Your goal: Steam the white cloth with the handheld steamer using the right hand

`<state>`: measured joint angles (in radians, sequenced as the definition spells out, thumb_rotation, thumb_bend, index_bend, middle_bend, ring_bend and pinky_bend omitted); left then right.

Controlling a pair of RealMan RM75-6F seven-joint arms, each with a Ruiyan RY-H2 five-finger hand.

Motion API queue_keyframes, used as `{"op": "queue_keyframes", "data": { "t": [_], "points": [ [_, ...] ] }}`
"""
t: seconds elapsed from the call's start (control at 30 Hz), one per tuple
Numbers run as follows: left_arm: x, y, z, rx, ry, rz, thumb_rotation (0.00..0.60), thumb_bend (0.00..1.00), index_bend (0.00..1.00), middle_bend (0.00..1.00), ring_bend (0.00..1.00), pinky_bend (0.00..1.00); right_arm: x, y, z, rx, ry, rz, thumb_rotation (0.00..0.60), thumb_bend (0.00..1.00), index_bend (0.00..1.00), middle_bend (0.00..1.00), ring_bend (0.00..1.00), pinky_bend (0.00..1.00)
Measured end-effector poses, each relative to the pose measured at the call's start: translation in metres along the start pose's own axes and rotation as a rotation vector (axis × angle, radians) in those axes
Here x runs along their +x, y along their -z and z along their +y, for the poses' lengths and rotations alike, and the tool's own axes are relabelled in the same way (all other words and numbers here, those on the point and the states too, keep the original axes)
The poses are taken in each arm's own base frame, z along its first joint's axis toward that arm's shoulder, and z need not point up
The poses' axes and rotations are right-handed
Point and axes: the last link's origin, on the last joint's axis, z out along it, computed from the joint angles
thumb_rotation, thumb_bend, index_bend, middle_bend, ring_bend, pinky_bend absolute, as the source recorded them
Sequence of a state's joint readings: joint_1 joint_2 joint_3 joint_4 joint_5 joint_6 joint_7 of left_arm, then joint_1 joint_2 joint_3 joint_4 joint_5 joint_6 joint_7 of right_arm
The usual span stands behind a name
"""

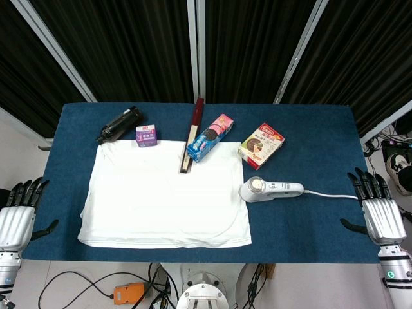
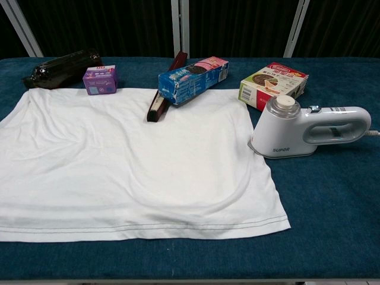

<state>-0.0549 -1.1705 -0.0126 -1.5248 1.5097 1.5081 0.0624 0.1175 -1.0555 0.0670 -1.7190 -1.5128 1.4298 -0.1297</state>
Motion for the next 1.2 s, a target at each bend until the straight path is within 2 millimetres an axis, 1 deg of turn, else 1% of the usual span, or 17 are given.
{"op": "queue_keyframes", "data": {
  "t": [0.17,0.3,0.4,0.43,0.5,0.57,0.67,0.7,0.8,0.9,0.97,1.1,1.2],
  "points": [
    [0.001,-0.003,0.002,-0.004,-0.001,0.005,0.6,0.13,0.06,0.03,0.0,0.0,-0.001,-0.009,-0.006,0.017,0.008,-0.011,0.6,0.09,0.0,0.02,0.0,0.04],
    [0.003,-0.004,0.005,-0.014,0.007,0.018,0.6,0.13,0.06,0.03,0.0,0.0,-0.004,-0.023,-0.015,0.034,-0.006,-0.02,0.6,0.09,0.0,0.02,0.0,0.07],
    [0.002,-0.004,0.008,-0.026,0.01,0.02,0.6,0.13,0.06,0.03,0.0,0.0,-0.008,-0.035,-0.021,0.045,-0.04,-0.05,0.6,0.09,0.0,0.08,0.01,0.14],
    [0.002,-0.004,0.009,-0.03,0.009,0.02,0.6,0.13,0.06,0.03,0.0,0.0,-0.01,-0.04,-0.024,0.051,-0.051,-0.064,0.6,0.09,0.01,0.11,0.04,0.16],
    [0.002,-0.004,0.01,-0.033,0.01,0.019,0.6,0.13,0.06,0.03,0.0,0.0,-0.015,-0.052,-0.03,0.069,-0.071,-0.1,0.6,0.09,0.04,0.16,0.08,0.19],
    [0.002,-0.004,0.01,-0.033,0.012,0.02,0.6,0.13,0.06,0.03,0.0,0.0,-0.019,-0.063,-0.037,0.084,-0.082,-0.134,0.6,0.09,0.13,0.22,0.14,0.2],
    [0.003,-0.003,0.009,-0.03,0.01,0.019,0.6,0.13,0.06,0.03,0.0,0.0,-0.024,-0.083,-0.049,0.103,-0.091,-0.186,0.6,0.08,0.24,0.28,0.19,0.21],
    [0.003,-0.003,0.009,-0.029,0.01,0.019,0.6,0.13,0.06,0.03,0.0,0.0,-0.026,-0.091,-0.054,0.109,-0.09,-0.199,0.6,0.08,0.26,0.3,0.2,0.21],
    [0.002,-0.003,0.008,-0.029,0.01,0.015,0.6,0.13,0.06,0.03,0.0,0.0,-0.03,-0.105,-0.065,0.122,-0.071,-0.222,0.6,0.07,0.35,0.36,0.22,0.18],
    [0.002,-0.002,0.006,-0.026,0.01,0.011,0.6,0.13,0.06,0.03,0.0,0.0,-0.036,-0.114,-0.076,0.136,-0.049,-0.246,0.6,0.06,0.44,0.43,0.26,0.07],
    [0.002,-0.003,0.005,-0.025,0.008,0.011,0.6,0.13,0.06,0.03,0.0,0.0,-0.04,-0.117,-0.083,0.143,-0.041,-0.256,0.6,0.06,0.47,0.46,0.27,0.01],
    [0.001,-0.004,0.004,-0.025,0.01,0.006,0.6,0.13,0.06,0.04,0.0,0.0,-0.049,-0.123,-0.095,0.156,-0.035,-0.28,0.6,0.06,0.48,0.47,0.28,0.0],
    [-0.001,-0.006,0.004,-0.028,0.009,-0.002,0.6,0.13,0.06,0.05,0.0,0.0,-0.055,-0.126,-0.099,0.15,-0.04,-0.294,0.6,0.06,0.51,0.5,0.31,0.0]
  ]
}}
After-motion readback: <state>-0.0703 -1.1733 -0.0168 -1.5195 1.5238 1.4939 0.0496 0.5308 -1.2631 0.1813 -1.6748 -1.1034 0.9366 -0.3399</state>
